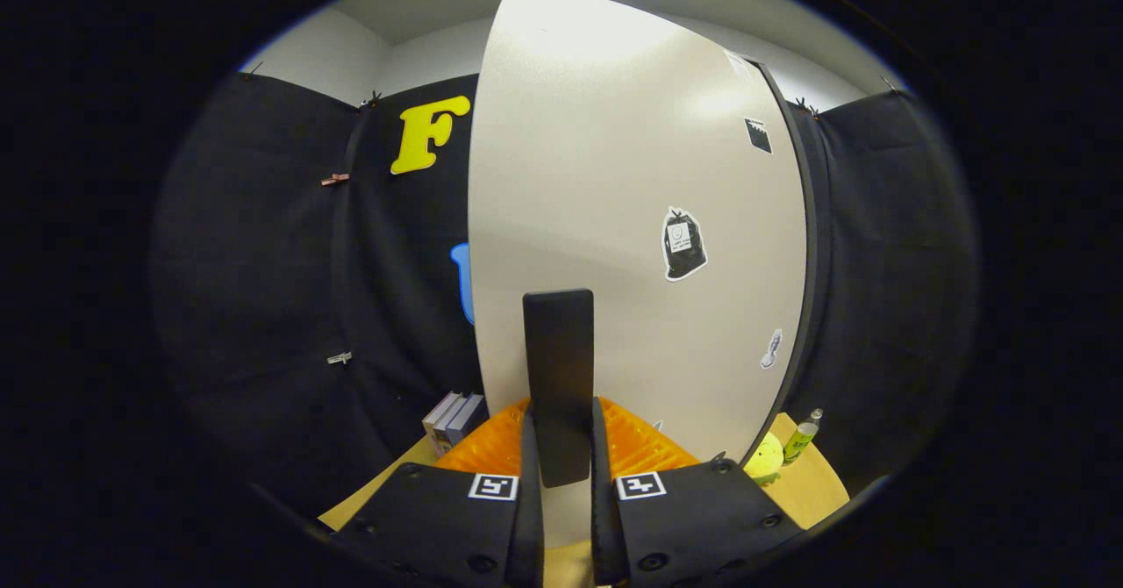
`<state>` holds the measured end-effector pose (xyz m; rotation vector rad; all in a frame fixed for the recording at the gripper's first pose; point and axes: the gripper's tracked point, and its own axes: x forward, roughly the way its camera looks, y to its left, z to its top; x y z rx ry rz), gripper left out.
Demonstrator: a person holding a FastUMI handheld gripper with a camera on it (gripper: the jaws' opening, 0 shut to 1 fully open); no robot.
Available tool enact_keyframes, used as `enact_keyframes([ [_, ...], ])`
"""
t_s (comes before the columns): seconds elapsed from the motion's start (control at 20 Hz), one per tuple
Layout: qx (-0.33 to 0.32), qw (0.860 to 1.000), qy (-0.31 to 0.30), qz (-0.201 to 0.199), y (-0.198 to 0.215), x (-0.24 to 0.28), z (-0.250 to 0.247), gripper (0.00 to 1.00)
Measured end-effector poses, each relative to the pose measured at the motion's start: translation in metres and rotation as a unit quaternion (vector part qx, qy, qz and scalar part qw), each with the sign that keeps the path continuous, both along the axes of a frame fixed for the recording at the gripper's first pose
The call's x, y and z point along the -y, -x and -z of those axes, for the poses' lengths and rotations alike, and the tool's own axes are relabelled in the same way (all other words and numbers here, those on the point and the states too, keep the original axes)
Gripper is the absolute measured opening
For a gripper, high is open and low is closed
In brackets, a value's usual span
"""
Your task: Open the shoe cabinet door, grab the shoes and put them into the shoe cabinet, then close the shoe cabinet door.
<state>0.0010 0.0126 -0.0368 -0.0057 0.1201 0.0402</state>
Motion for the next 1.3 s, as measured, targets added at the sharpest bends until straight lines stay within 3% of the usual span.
enact_keyframes([
  [0.65,-0.002,0.999,0.004,-0.036,0.093,0.084,-0.013,0.25],
  [1.3,-0.01,0.999,-0.002,0.046,0.128,0.189,-0.013,0.22],
])
